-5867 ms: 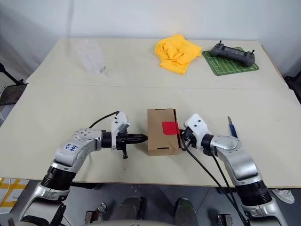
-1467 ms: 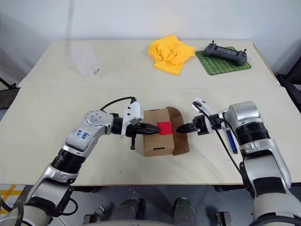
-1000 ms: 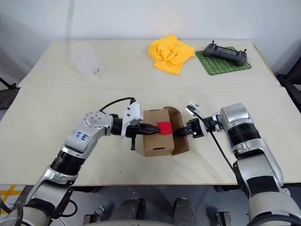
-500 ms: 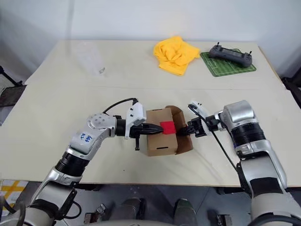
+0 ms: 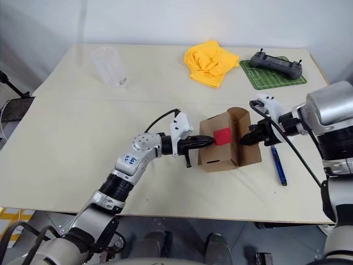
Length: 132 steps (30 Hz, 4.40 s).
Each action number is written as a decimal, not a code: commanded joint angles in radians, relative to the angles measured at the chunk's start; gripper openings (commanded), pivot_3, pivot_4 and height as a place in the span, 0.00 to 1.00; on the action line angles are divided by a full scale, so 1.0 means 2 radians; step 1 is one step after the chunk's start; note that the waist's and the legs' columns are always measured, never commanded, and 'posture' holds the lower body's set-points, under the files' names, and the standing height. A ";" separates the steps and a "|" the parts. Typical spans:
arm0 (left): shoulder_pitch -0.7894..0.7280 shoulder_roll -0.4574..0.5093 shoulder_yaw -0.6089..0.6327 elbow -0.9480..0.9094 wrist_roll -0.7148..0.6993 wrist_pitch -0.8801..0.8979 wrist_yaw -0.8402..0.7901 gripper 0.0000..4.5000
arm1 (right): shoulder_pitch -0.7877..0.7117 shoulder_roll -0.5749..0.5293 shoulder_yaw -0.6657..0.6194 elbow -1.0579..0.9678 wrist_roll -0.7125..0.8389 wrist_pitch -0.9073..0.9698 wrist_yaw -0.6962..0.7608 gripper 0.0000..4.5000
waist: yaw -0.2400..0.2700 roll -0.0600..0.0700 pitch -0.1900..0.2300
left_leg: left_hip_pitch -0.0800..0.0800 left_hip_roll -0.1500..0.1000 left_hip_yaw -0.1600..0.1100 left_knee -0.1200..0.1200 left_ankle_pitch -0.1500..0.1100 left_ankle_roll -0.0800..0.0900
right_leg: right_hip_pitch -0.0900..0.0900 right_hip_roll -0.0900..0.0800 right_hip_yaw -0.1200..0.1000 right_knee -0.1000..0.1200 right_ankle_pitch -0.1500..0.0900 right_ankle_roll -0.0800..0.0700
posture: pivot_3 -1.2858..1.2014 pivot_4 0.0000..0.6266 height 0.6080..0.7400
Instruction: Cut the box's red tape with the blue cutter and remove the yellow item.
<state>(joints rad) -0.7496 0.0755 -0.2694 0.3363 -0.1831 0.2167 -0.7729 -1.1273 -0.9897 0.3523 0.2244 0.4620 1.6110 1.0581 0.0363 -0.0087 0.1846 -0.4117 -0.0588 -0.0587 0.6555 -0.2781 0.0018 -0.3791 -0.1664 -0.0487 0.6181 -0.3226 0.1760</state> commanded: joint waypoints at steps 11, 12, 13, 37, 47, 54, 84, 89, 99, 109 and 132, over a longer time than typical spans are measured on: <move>-0.010 -0.071 0.000 0.059 0.010 -0.033 0.010 0.00 | -0.095 -0.050 0.075 -0.084 0.111 0.002 -0.046 0.00 | 0.008 0.000 0.000 | -0.006 0.000 0.001 0.003 0.000 0.000 | -0.006 0.000 0.000 0.002 0.000 0.000 | 0.52 0.24 1.00; -0.010 -0.072 0.001 0.060 0.010 -0.034 0.008 0.00 | -0.101 -0.053 0.093 -0.091 0.110 0.002 -0.051 0.00 | 0.008 0.000 0.000 | -0.006 0.000 0.001 0.003 0.000 0.000 | -0.006 0.000 0.000 0.002 0.000 0.000 | 0.52 0.24 1.00; -0.011 -0.074 0.001 0.062 0.011 -0.035 0.007 0.00 | -0.106 -0.056 0.106 -0.096 0.109 0.002 -0.053 0.00 | 0.008 0.000 0.000 | -0.006 0.000 0.001 0.003 0.000 0.000 | -0.006 0.000 0.000 0.002 0.000 0.000 | 0.52 0.24 1.00; -0.013 -0.077 0.008 0.082 0.024 -0.002 0.012 0.00 | -0.169 -0.033 0.136 -0.244 0.102 0.002 -0.164 0.00 | 0.007 0.000 0.000 | -0.007 0.000 0.001 0.003 0.000 0.000 | -0.007 0.000 0.000 0.004 0.000 0.000 | 0.52 0.24 1.00; -0.016 -0.078 0.040 0.084 0.020 -0.007 0.036 0.00 | -0.162 -0.046 0.128 -0.233 0.198 0.002 -0.223 0.00 | 0.005 0.000 0.000 | -0.007 0.000 0.001 0.003 0.000 0.001 | -0.007 0.000 0.000 0.004 0.000 0.000 | 0.52 0.24 1.00; -0.016 -0.087 0.073 0.064 -0.006 -0.021 0.034 0.00 | -0.118 -0.025 0.099 -0.153 0.171 0.002 -0.249 0.00 | 0.006 0.000 0.000 | -0.007 0.000 0.001 0.004 0.000 0.001 | -0.007 0.000 0.000 0.004 0.000 0.000 | 0.52 0.24 1.00; -0.022 -0.074 0.080 0.051 0.001 -0.026 0.062 0.00 | -0.062 -0.007 0.094 0.035 -0.047 -0.120 -0.082 0.00 | 0.008 -0.003 -0.002 | -0.005 0.000 0.004 0.005 0.000 0.001 | -0.005 0.000 0.000 0.005 0.000 0.000 | 0.52 0.24 1.00; -0.027 -0.068 0.079 0.054 0.002 -0.025 0.058 0.00 | -0.031 -0.027 0.083 0.024 -0.061 -0.124 -0.054 0.00 | 0.006 -0.003 -0.002 | -0.005 0.000 0.004 0.005 0.000 0.001 | -0.005 0.000 -0.001 0.004 0.000 0.000 | 0.52 0.24 1.00; -0.044 -0.027 0.071 0.057 0.002 -0.030 0.010 0.00 | 0.011 -0.004 0.029 0.037 -0.092 -0.148 -0.055 0.00 | -0.003 -0.003 -0.002 | -0.005 0.000 0.004 0.005 0.000 0.000 | -0.004 0.001 0.000 0.005 0.000 0.000 | 0.52 0.24 1.00; -0.077 0.005 0.082 0.085 0.003 -0.053 -0.004 0.00 | 0.014 0.041 0.004 0.051 -0.117 -0.163 -0.063 0.00 | -0.009 -0.004 -0.002 | -0.004 0.001 0.004 0.005 0.000 0.000 | -0.004 0.001 0.000 0.005 0.000 0.000 | 0.52 0.24 1.00; -0.300 -0.076 0.037 0.392 0.094 -0.219 -0.037 0.00 | 0.053 0.049 0.002 0.025 -0.149 -0.217 -0.016 0.00 | -0.020 -0.004 -0.003 | -0.004 0.001 0.005 0.005 0.000 0.000 | -0.004 0.001 -0.001 0.005 0.000 0.000 | 0.52 0.24 1.00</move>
<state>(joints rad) -1.3026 -0.0608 -0.2072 1.0967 -0.0105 -0.1879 -0.8789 -1.0886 -0.9230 0.2990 0.2690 0.1464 1.1533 0.9942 -0.0044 -0.0173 0.1794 -0.4185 -0.0570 -0.0489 0.6644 -0.2781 0.0022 -0.3868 -0.1649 -0.0500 0.6277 -0.3220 0.1768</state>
